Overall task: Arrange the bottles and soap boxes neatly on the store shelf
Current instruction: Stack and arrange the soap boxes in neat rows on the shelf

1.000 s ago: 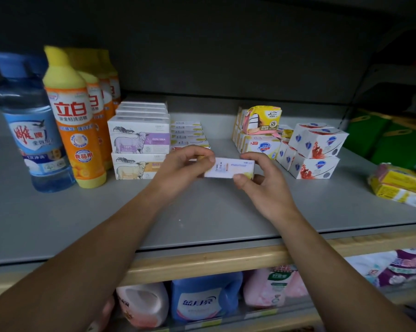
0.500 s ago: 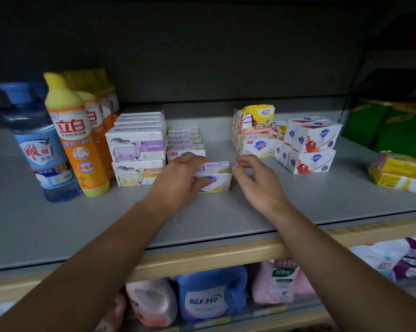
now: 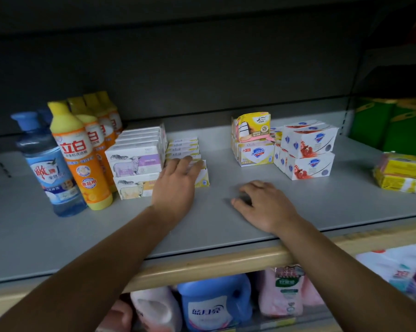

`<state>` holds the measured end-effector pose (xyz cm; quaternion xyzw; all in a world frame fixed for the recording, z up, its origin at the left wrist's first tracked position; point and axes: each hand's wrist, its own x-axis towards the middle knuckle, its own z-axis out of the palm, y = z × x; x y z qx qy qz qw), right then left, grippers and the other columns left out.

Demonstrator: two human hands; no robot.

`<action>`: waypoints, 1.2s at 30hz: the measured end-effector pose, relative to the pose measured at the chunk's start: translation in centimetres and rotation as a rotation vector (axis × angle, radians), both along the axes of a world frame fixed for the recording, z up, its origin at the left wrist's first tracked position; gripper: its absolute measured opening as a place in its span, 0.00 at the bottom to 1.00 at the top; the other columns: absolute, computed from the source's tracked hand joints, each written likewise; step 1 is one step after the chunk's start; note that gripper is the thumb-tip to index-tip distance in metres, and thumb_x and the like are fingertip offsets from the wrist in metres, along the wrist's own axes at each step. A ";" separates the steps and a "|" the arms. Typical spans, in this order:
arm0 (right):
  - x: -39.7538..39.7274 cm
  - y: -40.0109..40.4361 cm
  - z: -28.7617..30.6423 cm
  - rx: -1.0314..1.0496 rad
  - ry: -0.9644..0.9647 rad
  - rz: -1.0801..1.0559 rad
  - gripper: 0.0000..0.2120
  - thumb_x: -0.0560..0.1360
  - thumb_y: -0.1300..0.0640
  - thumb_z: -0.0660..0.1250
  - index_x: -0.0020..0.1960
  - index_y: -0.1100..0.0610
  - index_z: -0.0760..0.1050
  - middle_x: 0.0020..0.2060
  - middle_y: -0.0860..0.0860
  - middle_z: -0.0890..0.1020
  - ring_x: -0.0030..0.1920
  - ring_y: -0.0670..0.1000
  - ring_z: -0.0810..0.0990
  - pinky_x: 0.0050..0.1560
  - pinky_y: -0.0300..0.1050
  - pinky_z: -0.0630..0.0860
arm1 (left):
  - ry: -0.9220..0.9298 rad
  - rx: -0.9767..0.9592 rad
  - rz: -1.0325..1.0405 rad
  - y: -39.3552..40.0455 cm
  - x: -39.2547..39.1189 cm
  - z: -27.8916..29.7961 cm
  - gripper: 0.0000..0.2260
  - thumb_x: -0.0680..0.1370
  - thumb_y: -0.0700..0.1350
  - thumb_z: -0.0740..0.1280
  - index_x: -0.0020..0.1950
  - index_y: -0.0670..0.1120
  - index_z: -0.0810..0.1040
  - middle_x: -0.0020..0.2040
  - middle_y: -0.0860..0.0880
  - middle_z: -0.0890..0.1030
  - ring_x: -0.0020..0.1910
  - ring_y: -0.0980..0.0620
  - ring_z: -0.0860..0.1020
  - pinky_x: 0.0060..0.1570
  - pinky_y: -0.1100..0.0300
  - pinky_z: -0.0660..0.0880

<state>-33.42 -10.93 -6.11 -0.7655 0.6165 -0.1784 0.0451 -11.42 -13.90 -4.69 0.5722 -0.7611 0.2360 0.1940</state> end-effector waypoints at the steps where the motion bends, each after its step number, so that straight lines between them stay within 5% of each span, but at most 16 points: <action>1: 0.0 0.0 0.0 -0.001 -0.001 0.004 0.25 0.78 0.37 0.56 0.67 0.51 0.73 0.65 0.49 0.74 0.68 0.54 0.69 0.66 0.48 0.67 | -0.009 0.012 -0.005 0.2 -0.1 -0.2 0.24 0.75 0.43 0.64 0.72 0.49 0.70 0.69 0.44 0.72 0.64 0.39 0.70 0.64 0.47 0.68; 7: 0.0 0.0 0.1 0.001 -0.016 0.006 0.25 0.78 0.38 0.57 0.68 0.50 0.72 0.67 0.49 0.73 0.69 0.53 0.68 0.67 0.48 0.66 | 0.004 0.078 0.032 0.5 0.2 -0.3 0.30 0.76 0.65 0.59 0.74 0.52 0.65 0.69 0.47 0.70 0.66 0.41 0.67 0.65 0.49 0.66; 22: -0.5 0.3 1.0 0.042 -0.064 0.029 0.24 0.78 0.40 0.60 0.69 0.51 0.71 0.67 0.48 0.73 0.69 0.52 0.67 0.68 0.48 0.66 | 0.126 0.148 0.031 0.7 -0.3 1.0 0.28 0.75 0.62 0.62 0.72 0.50 0.69 0.68 0.48 0.72 0.66 0.42 0.68 0.65 0.50 0.68; 30: -8.4 1.3 2.3 0.028 0.045 -0.251 0.25 0.78 0.39 0.57 0.70 0.52 0.70 0.68 0.52 0.73 0.68 0.56 0.69 0.65 0.50 0.69 | 0.333 0.191 -0.146 -1.4 -4.8 2.8 0.22 0.75 0.53 0.67 0.68 0.48 0.75 0.65 0.45 0.77 0.64 0.43 0.74 0.62 0.52 0.72; 36: -9.8 1.4 0.7 0.033 0.110 -0.275 0.27 0.78 0.36 0.53 0.70 0.52 0.69 0.68 0.52 0.72 0.68 0.57 0.68 0.68 0.51 0.65 | 0.321 0.193 -0.210 -5.5 -10.7 2.2 0.21 0.76 0.52 0.67 0.68 0.48 0.74 0.65 0.44 0.76 0.62 0.43 0.74 0.58 0.50 0.73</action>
